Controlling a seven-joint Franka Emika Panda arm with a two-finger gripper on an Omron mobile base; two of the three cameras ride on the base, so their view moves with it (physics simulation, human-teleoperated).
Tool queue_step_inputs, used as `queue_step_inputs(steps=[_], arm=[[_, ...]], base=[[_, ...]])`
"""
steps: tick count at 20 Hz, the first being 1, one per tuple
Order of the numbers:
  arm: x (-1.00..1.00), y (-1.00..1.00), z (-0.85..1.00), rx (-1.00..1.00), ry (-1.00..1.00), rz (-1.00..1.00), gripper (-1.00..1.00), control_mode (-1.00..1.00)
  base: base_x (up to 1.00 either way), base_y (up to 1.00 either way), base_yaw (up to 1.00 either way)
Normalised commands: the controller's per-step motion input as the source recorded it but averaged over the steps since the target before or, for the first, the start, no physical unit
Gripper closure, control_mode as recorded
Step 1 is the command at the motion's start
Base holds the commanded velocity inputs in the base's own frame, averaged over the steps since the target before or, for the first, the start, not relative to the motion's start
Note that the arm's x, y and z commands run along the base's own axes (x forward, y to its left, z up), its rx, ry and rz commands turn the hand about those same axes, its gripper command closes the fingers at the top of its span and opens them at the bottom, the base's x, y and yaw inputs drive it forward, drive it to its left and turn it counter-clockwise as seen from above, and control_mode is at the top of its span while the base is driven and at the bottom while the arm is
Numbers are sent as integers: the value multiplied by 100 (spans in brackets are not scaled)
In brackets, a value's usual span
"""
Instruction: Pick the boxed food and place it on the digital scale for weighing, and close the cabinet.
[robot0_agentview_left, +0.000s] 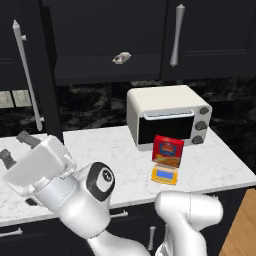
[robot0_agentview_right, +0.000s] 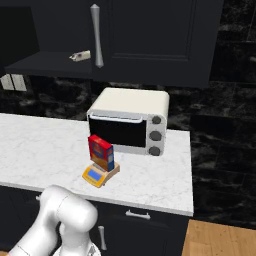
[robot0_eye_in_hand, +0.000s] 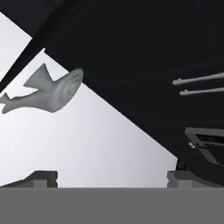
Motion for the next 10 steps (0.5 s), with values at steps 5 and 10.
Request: queue_step_inputs(steps=[5, 10], arm=[[1, 0, 0, 93, 29, -2, -100, -100], [64, 25, -35, 61, 43, -22, -100, -100]], base=[[0, 0, 0], [0, 0, 0]])
